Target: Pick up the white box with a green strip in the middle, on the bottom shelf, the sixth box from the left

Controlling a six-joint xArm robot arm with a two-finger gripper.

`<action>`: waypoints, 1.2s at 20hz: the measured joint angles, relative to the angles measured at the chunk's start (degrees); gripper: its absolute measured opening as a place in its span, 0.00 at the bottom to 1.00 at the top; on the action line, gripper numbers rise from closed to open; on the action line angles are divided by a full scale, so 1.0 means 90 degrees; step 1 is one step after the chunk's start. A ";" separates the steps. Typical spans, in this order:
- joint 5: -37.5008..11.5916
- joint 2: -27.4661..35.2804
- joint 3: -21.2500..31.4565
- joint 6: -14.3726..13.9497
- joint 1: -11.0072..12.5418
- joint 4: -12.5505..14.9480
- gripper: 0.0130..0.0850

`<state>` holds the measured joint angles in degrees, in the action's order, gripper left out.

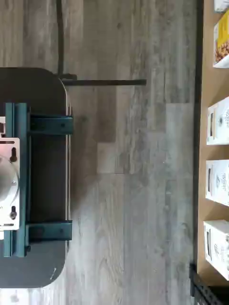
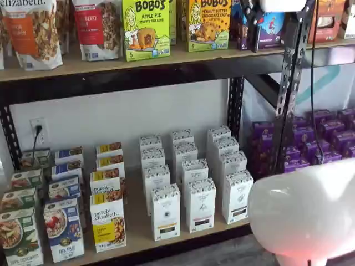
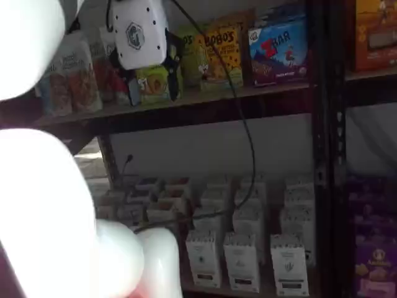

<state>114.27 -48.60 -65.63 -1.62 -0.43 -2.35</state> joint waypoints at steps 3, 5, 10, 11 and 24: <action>-0.0101 -0.0056 0.0059 -0.0275 -0.0528 0.0587 1.00; -0.0134 -0.0061 0.0087 -0.0298 -0.0549 0.0624 1.00; -0.0420 -0.0130 0.0347 -0.0273 -0.0484 0.0593 1.00; -0.0498 -0.0139 0.0430 -0.0269 -0.0483 0.0617 1.00; -0.2741 -0.0234 0.2427 0.0471 0.0421 0.0557 1.00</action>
<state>89.60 -50.70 -43.78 2.62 3.36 2.66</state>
